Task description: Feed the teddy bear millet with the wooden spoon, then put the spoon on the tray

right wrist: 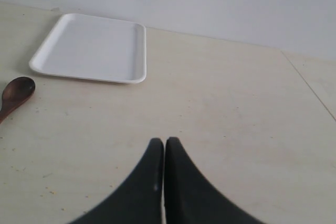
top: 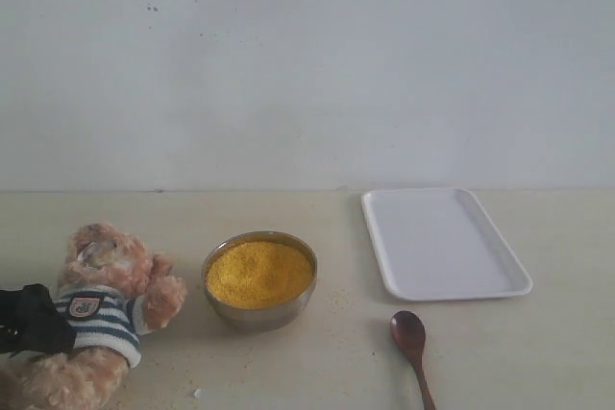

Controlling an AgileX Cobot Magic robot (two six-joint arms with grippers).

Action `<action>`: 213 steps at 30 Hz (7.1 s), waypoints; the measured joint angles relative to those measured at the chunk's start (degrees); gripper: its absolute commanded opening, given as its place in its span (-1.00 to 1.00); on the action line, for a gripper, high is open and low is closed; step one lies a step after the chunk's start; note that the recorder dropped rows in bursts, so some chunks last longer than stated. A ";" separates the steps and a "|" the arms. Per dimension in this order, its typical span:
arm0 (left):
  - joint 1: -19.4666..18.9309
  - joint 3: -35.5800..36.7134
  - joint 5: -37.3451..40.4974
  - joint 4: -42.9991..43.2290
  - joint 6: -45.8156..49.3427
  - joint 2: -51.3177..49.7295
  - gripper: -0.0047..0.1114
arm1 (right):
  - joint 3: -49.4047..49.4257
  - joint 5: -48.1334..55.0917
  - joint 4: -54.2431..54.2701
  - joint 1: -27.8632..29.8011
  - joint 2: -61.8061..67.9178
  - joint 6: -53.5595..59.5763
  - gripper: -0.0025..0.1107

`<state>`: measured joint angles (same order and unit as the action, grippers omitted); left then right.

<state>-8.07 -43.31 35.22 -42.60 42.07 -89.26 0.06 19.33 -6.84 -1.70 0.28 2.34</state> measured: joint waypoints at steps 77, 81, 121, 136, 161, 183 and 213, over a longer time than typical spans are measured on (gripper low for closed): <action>-6.82 4.34 16.91 -38.34 27.67 5.81 -0.85 | 0.00 0.00 0.00 0.00 0.00 0.12 -0.96; -6.82 6.36 16.14 -39.40 28.69 5.81 -0.85 | 0.00 0.00 0.00 0.00 0.00 0.12 -0.96; -6.82 14.35 23.21 -51.54 34.57 5.93 -0.85 | -6.42 -44.46 17.73 0.00 -0.22 -47.78 -0.96; -6.82 14.45 23.47 -54.35 39.70 5.93 -0.85 | -31.28 -48.02 8.28 0.00 37.04 -11.41 -0.96; -6.82 14.45 23.47 -53.02 39.70 5.93 -0.85 | -33.70 -1.76 20.73 -28.56 76.00 13.19 -0.60; -6.82 14.45 21.13 -53.02 41.12 5.93 -0.85 | -33.11 -20.11 28.69 -33.10 94.17 15.83 0.02; -6.82 14.45 20.80 -53.02 41.57 5.93 -0.85 | -33.32 -24.38 28.92 -33.10 100.89 15.80 -0.55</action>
<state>-14.89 -28.86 56.02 -95.62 83.64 -83.33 -33.26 -5.05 22.08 -34.80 101.17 18.14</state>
